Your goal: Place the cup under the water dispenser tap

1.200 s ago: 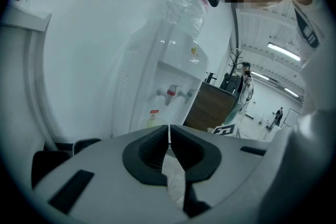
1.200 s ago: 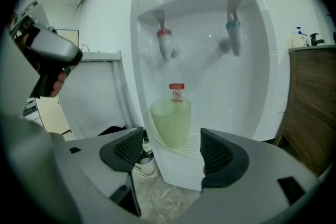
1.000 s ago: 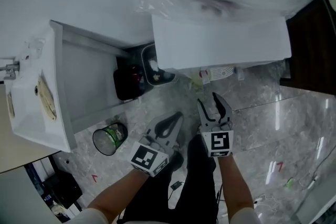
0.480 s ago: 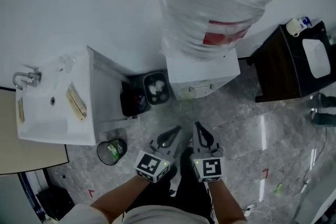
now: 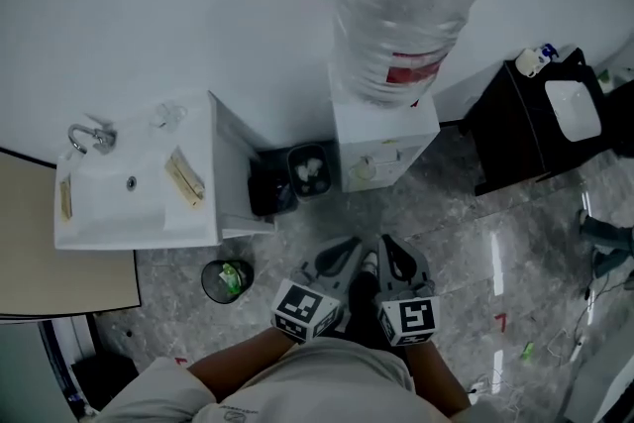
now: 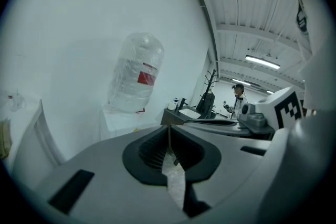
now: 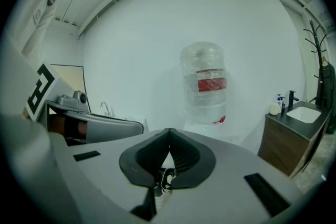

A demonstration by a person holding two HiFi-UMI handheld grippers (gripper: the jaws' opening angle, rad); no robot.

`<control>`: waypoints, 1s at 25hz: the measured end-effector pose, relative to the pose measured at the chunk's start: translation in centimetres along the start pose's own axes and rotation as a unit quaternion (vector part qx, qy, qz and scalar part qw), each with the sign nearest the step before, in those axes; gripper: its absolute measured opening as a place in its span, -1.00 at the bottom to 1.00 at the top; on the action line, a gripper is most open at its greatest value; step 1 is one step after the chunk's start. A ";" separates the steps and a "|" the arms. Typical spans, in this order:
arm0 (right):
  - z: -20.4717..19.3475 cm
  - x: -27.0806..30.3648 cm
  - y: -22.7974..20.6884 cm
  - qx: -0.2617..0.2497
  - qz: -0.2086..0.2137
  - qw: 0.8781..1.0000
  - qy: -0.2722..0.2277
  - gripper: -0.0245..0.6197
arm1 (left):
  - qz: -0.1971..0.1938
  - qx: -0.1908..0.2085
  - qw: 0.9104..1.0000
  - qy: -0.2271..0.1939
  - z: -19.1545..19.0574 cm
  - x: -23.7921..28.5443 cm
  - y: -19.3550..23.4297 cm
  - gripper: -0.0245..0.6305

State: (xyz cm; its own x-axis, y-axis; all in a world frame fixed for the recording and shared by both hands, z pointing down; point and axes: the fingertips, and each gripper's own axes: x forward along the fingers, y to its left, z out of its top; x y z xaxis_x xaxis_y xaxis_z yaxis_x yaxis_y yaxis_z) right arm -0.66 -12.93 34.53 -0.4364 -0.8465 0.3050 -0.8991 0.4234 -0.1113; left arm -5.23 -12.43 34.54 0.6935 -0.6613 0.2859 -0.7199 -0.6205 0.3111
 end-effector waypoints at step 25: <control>4.4 -3.9 5.2 -0.039 -0.009 0.999 -0.034 -0.88 | -0.009 0.029 0.999 -0.043 2.9 -5.5 -2.1 -0.87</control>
